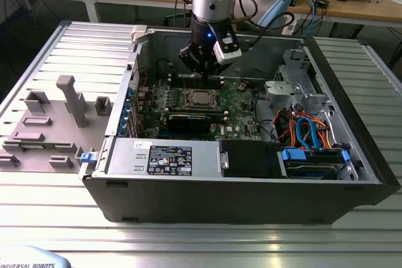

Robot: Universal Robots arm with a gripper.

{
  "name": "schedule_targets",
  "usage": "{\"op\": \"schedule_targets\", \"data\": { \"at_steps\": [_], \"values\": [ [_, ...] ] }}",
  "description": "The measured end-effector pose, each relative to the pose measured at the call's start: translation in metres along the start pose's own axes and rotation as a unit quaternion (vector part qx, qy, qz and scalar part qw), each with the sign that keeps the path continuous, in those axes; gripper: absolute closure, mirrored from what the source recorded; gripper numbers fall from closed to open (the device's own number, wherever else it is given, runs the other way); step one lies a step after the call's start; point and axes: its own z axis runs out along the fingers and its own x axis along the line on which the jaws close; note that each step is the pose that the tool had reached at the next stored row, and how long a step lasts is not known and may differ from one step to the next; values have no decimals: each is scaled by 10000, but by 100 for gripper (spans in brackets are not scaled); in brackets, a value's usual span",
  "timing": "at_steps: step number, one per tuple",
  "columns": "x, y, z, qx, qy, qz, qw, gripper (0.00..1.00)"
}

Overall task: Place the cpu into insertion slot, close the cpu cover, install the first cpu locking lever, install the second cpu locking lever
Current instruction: 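Install the first cpu locking lever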

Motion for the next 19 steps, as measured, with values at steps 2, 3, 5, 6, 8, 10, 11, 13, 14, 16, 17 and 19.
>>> {"op": "schedule_targets", "data": {
  "at_steps": [2, 3, 5, 6, 8, 10, 11, 13, 14, 16, 17, 19],
  "values": [
    [53, -1, -1, 0, -7, -5, 10000, 89],
    [54, -1, 0, 0, -7, -5, 10000, 89],
    [54, -1, -1, 0, -7, -5, 10000, 89],
    [54, -1, -1, 0, -7, -5, 10000, 89],
    [54, -1, -1, 0, -7, -5, 10000, 89],
    [54, -1, -1, 0, -7, -5, 10000, 89],
    [54, -1, 0, 0, -7, -5, 10000, 89],
    [55, -1, -1, 0, -7, -5, 10000, 89],
    [55, -1, -1, 0, -7, -5, 10000, 89],
    [56, -3, -1, -82, -5, -4, 10000, 89],
    [55, -3, 0, -109, -4, -4, 9999, 89],
    [71, -4, 0, -111, -6, -14, 9999, 89]
  ]
}}
